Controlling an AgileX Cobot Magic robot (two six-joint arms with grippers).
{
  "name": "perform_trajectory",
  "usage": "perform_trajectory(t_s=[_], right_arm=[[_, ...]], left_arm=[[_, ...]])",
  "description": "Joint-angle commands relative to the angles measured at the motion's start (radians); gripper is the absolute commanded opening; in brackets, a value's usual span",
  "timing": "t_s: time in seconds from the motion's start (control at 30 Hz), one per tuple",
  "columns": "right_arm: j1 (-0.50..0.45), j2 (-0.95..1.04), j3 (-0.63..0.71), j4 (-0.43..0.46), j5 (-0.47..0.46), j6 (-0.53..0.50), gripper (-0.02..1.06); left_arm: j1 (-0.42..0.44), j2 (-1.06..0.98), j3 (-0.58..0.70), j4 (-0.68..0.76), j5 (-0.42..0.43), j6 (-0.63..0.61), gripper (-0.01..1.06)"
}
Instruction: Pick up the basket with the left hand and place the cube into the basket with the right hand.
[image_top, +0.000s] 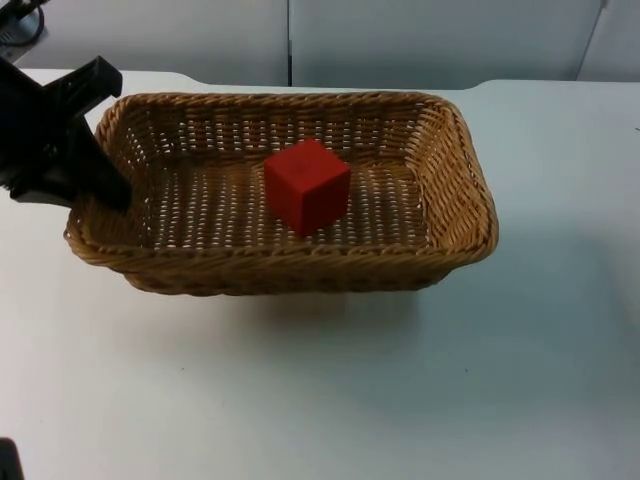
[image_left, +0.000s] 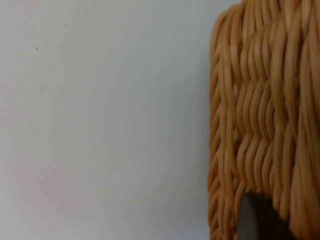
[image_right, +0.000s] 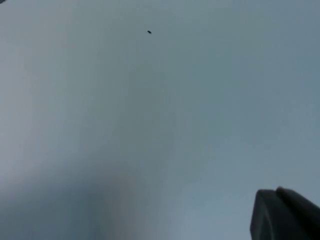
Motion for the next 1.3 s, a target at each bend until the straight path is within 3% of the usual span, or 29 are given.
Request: perform_trajectory(t_s=[0.0, 0.37, 0.5, 0.7, 0.9, 0.93, 1.2, 1.27], right_arm=[[-0.007, -0.025, 0.004, -0.015, -0.009, -0.010, 0.00], [-0.007, -0.025, 0.004, -0.015, -0.009, -0.004, 0.00], [-0.007, -0.025, 0.004, -0.015, -0.009, -0.004, 0.00], [-0.007, -0.025, 0.004, -0.015, -0.009, -0.004, 0.00], [-0.007, -0.025, 0.004, -0.015, -0.009, -0.004, 0.00], [-0.007, -0.025, 0.004, -0.015, -0.009, -0.004, 0.00], [-0.007, -0.025, 0.004, -0.015, -0.165, -0.004, 0.00], [-0.007, -0.025, 0.004, -0.015, -0.240, -0.004, 0.00]], left_arm=[[0.000, -0.013, -0.008, -0.050, -0.022, -0.001, 0.00], [0.000, -0.013, -0.008, -0.085, -0.086, 0.004, 0.00], [0.000, -0.002, -0.008, -0.190, 0.034, 0.180, 0.00], [-0.010, 0.057, -0.008, -0.200, 0.114, 0.217, 0.00], [-0.060, 0.140, -0.008, -0.202, 0.046, 0.230, 0.00], [-0.079, 0.162, -0.008, -0.202, 0.004, 0.236, 0.00], [-0.111, 0.198, -0.008, -0.206, -0.112, 0.227, 0.00], [-0.111, 0.198, -0.008, -0.208, -0.128, 0.227, 0.00]])
